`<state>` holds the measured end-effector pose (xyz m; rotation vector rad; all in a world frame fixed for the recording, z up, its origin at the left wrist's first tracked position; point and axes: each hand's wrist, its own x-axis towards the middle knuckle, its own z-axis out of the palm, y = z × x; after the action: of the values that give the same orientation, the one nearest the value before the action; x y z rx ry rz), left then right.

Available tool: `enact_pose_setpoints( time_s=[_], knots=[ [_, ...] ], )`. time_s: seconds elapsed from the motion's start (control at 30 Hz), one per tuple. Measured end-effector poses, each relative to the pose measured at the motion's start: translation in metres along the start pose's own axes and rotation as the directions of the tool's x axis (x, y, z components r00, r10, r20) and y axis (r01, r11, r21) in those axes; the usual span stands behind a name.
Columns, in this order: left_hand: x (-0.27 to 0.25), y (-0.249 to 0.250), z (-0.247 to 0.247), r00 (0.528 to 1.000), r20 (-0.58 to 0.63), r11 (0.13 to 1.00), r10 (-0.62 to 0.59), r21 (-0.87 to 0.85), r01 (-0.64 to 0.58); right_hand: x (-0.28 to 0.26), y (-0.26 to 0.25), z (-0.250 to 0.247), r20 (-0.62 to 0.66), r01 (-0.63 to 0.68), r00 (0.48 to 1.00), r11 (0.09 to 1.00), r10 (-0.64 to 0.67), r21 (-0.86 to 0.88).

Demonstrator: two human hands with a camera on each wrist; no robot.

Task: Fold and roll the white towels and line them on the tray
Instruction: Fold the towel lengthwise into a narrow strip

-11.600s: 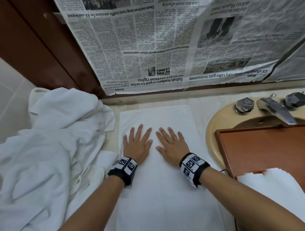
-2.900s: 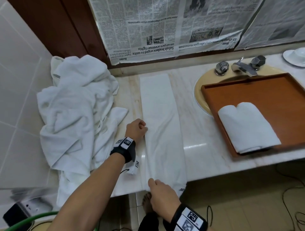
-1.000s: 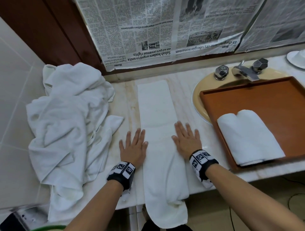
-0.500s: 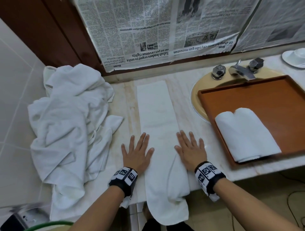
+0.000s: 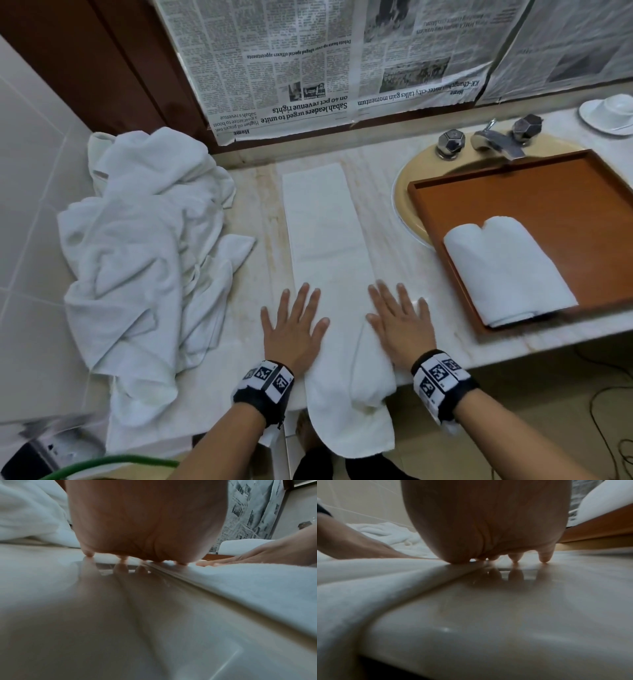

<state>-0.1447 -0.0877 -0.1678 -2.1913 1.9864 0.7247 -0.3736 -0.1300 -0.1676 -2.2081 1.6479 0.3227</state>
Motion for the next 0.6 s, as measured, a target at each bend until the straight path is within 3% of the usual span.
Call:
enact_pose_setpoints(
  time_s=[0.07, 0.23, 0.4, 0.6],
  knots=[
    [-0.001, 0.002, -0.001, 1.000, 0.001, 1.000, -0.008, -0.015, 0.008, -0.003, 0.003, -0.006, -0.034, -0.042, 0.998, 0.998, 0.044, 0.047],
    [0.001, 0.008, -0.003, 0.999, 0.022, 1.000, -0.027, 0.006, 0.027, -0.012, -0.019, -0.001, 0.012, 0.175, 0.984, 0.984, -0.176, 0.027],
    [0.023, 0.000, -0.016, 0.997, 0.053, 0.998, -0.059, 0.035, 0.057, 0.012, -0.016, -0.009, 0.084, 0.076, 0.994, 0.997, -0.075, -0.006],
    [0.065, -0.007, -0.040, 0.994, 0.075, 0.997, -0.077, 0.034, 0.075, 0.056, -0.018, -0.035, 0.114, 0.048, 0.992, 0.999, -0.046, -0.012]
  ],
)
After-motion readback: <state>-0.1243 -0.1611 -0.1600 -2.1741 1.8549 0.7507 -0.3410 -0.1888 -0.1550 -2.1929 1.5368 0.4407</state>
